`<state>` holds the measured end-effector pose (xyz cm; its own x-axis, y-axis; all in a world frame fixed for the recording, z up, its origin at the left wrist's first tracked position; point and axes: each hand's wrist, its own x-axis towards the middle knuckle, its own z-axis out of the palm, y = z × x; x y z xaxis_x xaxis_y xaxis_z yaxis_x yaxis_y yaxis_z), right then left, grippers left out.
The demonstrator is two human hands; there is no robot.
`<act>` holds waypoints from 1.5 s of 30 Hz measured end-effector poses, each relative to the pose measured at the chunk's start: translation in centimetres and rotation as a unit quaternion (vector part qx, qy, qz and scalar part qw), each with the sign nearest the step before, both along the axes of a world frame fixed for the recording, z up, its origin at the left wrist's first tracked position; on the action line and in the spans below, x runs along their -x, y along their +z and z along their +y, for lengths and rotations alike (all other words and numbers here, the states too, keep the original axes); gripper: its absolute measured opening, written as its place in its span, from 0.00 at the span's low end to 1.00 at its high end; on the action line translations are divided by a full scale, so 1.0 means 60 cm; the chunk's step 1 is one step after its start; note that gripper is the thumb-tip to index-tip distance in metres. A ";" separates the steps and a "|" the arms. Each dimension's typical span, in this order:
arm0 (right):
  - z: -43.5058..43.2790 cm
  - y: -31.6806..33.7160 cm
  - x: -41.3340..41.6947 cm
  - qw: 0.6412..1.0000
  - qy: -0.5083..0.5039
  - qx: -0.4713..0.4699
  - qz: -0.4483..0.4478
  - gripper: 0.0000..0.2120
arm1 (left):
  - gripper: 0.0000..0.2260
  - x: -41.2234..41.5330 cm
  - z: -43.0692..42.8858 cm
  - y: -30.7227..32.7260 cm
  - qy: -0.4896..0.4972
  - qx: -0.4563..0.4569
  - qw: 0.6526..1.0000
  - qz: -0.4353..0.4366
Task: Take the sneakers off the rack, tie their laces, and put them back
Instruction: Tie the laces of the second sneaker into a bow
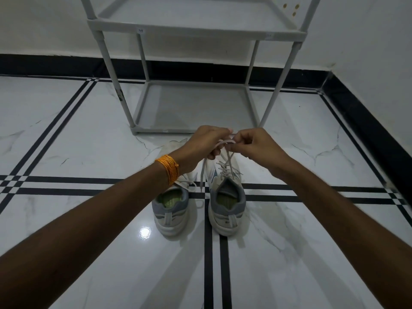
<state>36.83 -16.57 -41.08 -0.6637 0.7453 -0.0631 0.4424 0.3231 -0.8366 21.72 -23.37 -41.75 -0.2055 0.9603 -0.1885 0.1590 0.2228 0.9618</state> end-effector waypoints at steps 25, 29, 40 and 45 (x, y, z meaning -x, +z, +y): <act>0.056 -0.027 0.016 0.732 -0.282 0.502 0.364 0.04 | 0.08 -0.014 -0.011 -0.068 0.034 -0.309 0.842 0.440; 0.034 -0.045 0.013 0.835 -0.246 0.471 0.142 0.19 | 0.09 -0.018 -0.001 -0.070 0.041 -0.207 0.907 0.363; -0.013 -0.001 0.011 0.978 -0.035 0.202 0.046 0.18 | 0.13 -0.002 0.008 -0.057 0.041 -0.089 0.995 0.010; 0.013 -0.010 -0.014 0.995 -0.066 0.072 -0.033 0.11 | 0.10 0.024 0.005 -0.064 0.069 -0.116 0.977 0.168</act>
